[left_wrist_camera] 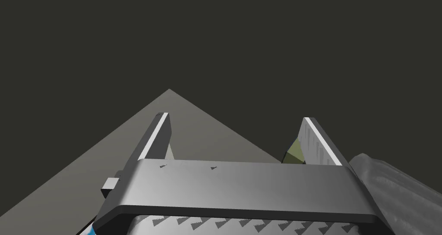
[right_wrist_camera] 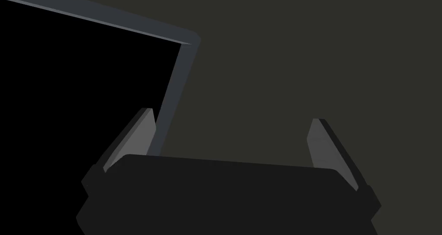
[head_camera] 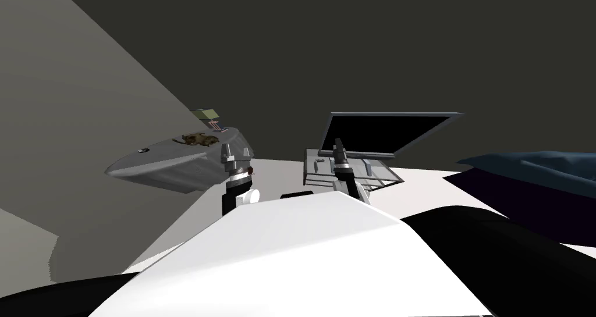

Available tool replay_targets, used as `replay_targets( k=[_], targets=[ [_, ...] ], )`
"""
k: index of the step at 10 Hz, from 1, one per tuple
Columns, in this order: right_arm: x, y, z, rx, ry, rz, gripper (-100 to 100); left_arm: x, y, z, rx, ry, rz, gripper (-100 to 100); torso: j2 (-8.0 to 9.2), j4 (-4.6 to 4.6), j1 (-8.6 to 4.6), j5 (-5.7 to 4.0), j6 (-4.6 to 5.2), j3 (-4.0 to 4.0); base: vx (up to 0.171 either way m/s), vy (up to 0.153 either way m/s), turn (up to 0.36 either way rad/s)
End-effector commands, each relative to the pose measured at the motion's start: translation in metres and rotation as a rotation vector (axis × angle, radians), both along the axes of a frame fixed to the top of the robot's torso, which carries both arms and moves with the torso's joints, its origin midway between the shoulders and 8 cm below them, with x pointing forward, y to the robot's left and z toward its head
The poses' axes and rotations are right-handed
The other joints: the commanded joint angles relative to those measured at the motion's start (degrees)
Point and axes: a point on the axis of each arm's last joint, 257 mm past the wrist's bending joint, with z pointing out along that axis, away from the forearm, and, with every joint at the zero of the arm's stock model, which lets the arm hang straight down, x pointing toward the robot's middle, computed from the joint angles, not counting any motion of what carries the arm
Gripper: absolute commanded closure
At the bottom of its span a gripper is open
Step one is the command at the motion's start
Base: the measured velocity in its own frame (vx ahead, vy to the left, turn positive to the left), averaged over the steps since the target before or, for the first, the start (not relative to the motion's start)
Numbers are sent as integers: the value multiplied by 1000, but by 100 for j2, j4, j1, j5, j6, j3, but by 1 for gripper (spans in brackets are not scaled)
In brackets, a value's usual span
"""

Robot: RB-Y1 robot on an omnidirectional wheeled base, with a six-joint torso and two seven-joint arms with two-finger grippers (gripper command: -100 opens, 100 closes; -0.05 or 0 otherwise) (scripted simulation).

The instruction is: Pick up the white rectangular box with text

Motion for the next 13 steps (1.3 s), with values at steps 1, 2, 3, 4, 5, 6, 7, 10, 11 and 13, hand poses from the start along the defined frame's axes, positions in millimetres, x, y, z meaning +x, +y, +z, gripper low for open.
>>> replay_targets(
  k=[1,2,3,4,5,6,7,10,11,13],
  targets=[
    [7,-5,-12,3,37,9,-100,0,0,0,0,0,0,0,0,0,0,0,0,0,21,27,-55],
    [11,-9,-19,11,61,12,-100,0,0,0,0,0,0,0,-6,-1,7,1,1,-3,30,54,-75],
    [16,-15,-29,24,89,12,-100,0,0,0,0,0,0,0,-11,-2,16,3,0,-6,33,80,-49],
    [22,-21,-40,42,122,11,-100,0,0,0,0,0,0,0,-13,-3,26,5,0,-8,34,88,-89],
    [28,-29,-53,65,158,8,-100,0,0,0,0,0,0,0,-15,-4,31,6,0,-9,48,114,-105],
    [28,-29,-53,65,158,8,-100,0,0,0,0,0,0,0,-19,-4,40,8,0,-11,37,86,-33],
    [34,-39,-68,92,198,2,-100,0,0,0,0,0,0,0,-16,-4,33,8,-1,-10,26,67,-49],
    [45,-60,-100,160,285,-16,-100,0,0,0,0,0,0,0,-21,-5,40,9,0,-12,43,101,-86],
    [50,-72,-118,200,332,-28,-100,0,0,0,0,0,0,0,-19,-5,33,8,0,-11,35,82,-63],
    [54,-84,-137,244,379,-43,-100,0,0,0,0,0,0,0,-24,-5,37,8,1,-14,52,104,-87]
  ],
)
